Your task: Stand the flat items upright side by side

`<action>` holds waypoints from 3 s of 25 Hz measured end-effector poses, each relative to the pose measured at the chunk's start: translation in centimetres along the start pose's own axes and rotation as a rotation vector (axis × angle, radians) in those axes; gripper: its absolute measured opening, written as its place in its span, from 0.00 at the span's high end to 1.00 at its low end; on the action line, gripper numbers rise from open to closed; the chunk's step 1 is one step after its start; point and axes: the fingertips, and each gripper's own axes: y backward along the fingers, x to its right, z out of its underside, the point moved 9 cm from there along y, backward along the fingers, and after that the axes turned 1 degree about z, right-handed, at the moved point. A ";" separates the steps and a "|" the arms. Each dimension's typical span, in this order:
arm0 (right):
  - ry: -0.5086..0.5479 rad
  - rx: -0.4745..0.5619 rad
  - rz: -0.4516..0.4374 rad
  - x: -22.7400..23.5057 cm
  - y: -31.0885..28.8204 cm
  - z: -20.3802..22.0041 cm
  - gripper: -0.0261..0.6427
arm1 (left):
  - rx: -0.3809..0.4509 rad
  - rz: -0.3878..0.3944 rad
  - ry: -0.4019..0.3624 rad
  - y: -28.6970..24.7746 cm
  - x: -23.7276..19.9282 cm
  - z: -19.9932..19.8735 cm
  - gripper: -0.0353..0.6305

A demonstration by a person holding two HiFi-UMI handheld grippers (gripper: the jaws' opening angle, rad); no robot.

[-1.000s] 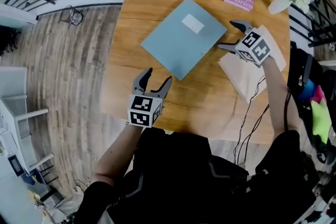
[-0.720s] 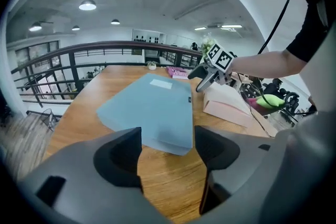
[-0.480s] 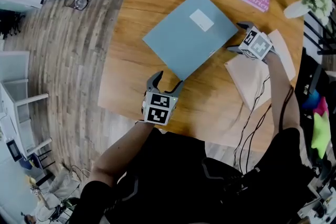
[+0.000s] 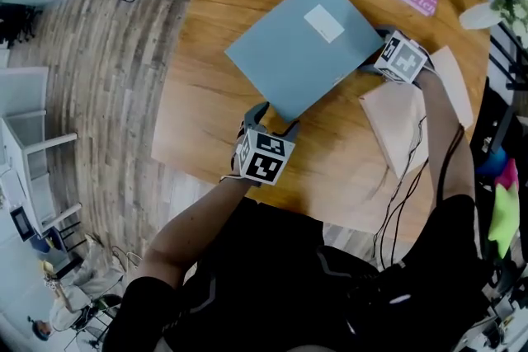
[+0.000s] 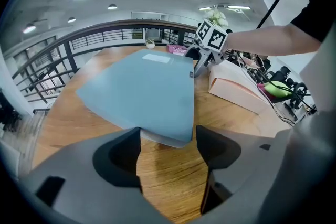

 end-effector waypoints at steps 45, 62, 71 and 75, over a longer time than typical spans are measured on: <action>0.238 0.068 0.586 -19.4 16.8 -17.8 0.35 | -0.136 0.123 -0.252 -1.9 -7.3 3.6 0.44; 0.485 0.012 0.580 -22.9 18.0 -24.3 0.47 | -0.243 0.256 -0.338 -1.9 -9.5 2.8 0.48; 0.651 -0.009 0.590 -23.5 16.2 -27.3 0.50 | -0.008 0.209 -0.311 1.5 -10.6 0.0 0.60; 0.691 -0.013 0.621 -23.3 15.5 -28.3 0.49 | 0.121 0.199 -0.166 4.8 -12.2 -0.2 0.60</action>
